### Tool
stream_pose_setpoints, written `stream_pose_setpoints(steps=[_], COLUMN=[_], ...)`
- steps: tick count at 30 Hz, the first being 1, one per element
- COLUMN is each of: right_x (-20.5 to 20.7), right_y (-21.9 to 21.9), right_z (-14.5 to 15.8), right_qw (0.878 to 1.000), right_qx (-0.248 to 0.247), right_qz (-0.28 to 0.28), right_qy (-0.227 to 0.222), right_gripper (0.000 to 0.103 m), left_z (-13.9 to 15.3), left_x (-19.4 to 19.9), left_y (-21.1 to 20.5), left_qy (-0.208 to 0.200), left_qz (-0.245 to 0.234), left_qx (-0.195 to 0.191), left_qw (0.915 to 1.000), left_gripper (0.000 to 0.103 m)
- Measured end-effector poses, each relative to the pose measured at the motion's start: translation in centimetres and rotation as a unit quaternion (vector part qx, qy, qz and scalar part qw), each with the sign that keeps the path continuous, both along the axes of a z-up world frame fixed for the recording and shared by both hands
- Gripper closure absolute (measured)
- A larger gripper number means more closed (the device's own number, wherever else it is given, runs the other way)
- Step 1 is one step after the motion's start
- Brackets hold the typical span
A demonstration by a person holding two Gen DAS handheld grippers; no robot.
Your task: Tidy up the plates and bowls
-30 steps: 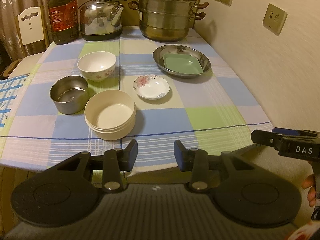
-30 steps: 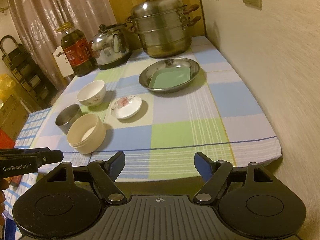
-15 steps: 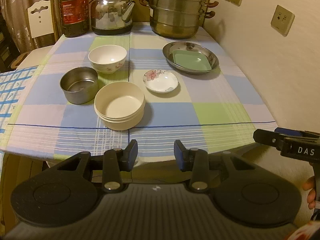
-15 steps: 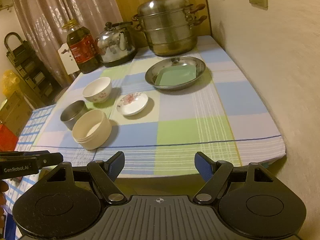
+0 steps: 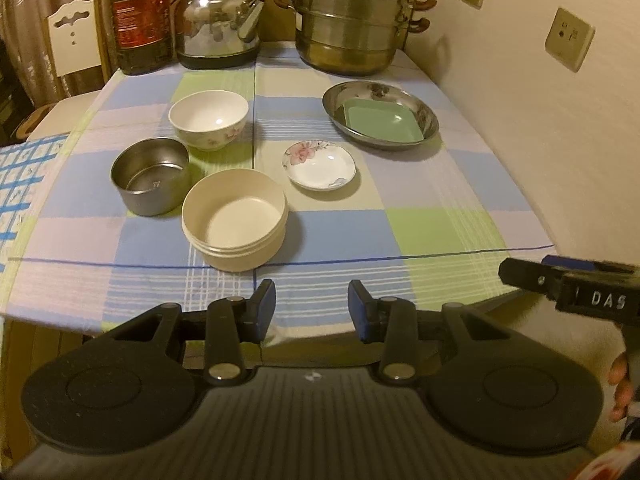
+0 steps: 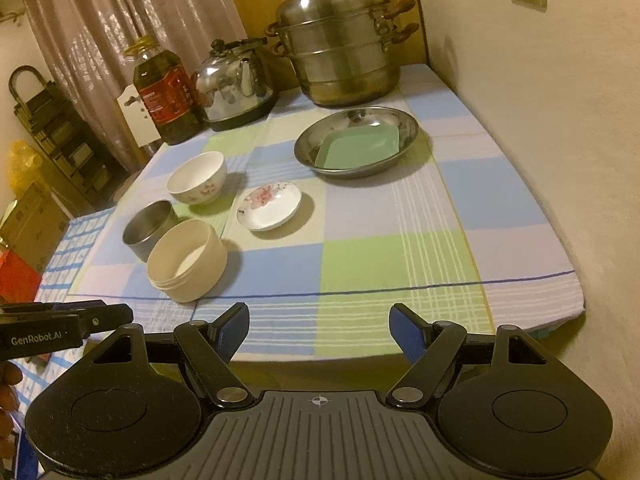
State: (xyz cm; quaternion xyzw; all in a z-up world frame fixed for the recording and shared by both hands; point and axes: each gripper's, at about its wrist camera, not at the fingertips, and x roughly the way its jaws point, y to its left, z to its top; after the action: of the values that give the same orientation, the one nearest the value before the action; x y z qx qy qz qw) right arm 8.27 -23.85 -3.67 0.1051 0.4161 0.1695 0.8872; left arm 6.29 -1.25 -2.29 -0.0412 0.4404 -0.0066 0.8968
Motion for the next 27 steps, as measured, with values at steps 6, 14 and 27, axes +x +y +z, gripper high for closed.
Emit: stream_pose_setpoints(steps=[6,14,27], right_x=[2.8,7.1,14.5], right_y=[0.5,1.2,3.5], right_z=[-0.3,-1.1,-4.2], right_qw=[1.0,1.0,0.998], right_qx=[-0.001,0.004,-0.005], right_qz=[0.0,-0.002,0.007], right_qy=[0.016,0.03,0.058], right_gripper=[0.026,0.027,0.047], left_z=[-0.1,-0.7,-3.7], left_x=[3.4,9.2,17.6], left_y=[1.0,2.1,4.0], left_qy=[-0.004,-0.007,0.027], left_qz=[-0.014,-0.039,-0.051], left_qx=[-0.003,0.005,0.002], left_qw=[0.9999,0.9992,0.9983], left_gripper=[0.067,0.067,0.068])
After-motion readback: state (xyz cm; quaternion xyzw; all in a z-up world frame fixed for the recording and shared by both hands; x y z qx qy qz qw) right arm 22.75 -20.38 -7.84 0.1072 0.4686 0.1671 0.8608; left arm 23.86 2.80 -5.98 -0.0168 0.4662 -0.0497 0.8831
